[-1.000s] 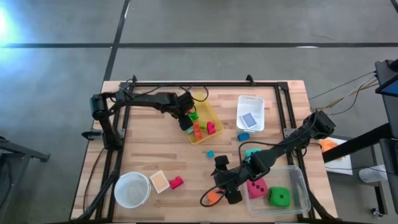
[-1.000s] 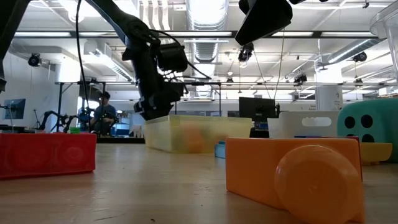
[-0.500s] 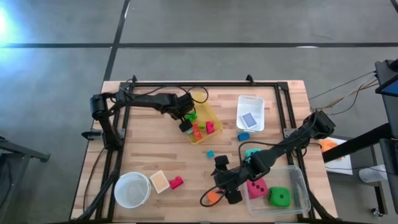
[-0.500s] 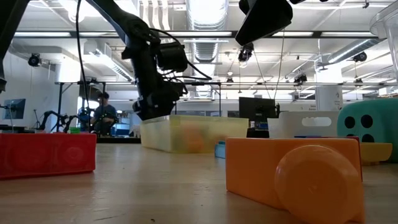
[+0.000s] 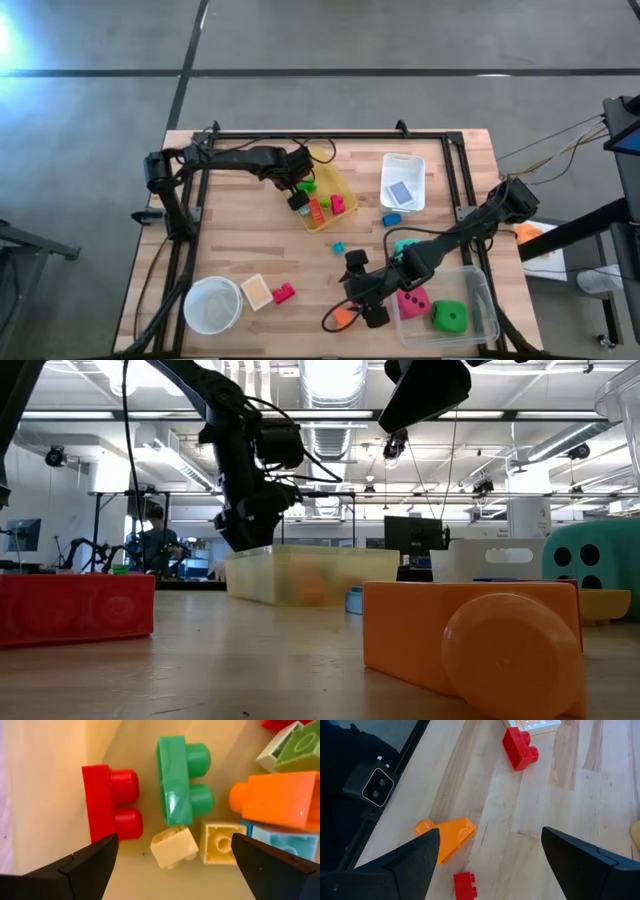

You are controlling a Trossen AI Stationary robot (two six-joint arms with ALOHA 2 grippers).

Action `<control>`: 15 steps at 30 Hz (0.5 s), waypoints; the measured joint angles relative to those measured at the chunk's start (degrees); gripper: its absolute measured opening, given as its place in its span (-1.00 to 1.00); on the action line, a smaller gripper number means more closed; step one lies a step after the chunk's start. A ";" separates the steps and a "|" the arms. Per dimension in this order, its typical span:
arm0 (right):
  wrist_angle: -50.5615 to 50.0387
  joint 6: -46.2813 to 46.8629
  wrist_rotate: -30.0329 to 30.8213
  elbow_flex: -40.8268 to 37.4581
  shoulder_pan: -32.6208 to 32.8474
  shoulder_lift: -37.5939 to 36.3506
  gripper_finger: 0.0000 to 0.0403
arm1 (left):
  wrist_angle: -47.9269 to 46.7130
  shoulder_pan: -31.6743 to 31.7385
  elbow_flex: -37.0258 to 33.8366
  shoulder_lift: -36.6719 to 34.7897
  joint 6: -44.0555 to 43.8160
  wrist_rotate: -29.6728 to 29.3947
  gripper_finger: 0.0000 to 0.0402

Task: Pick & Place Toys
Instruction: Put the red game piece into the yellow bin

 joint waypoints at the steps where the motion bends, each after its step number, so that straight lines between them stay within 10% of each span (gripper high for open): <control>1: 0.00 -0.01 0.00 0.00 0.00 0.00 0.70 | -1.27 -0.10 0.57 0.00 0.00 0.00 0.96; 15: 0.01 -0.02 0.01 0.00 0.00 0.00 0.70 | -11.48 -11.51 2.90 -9.53 -1.13 -0.02 0.96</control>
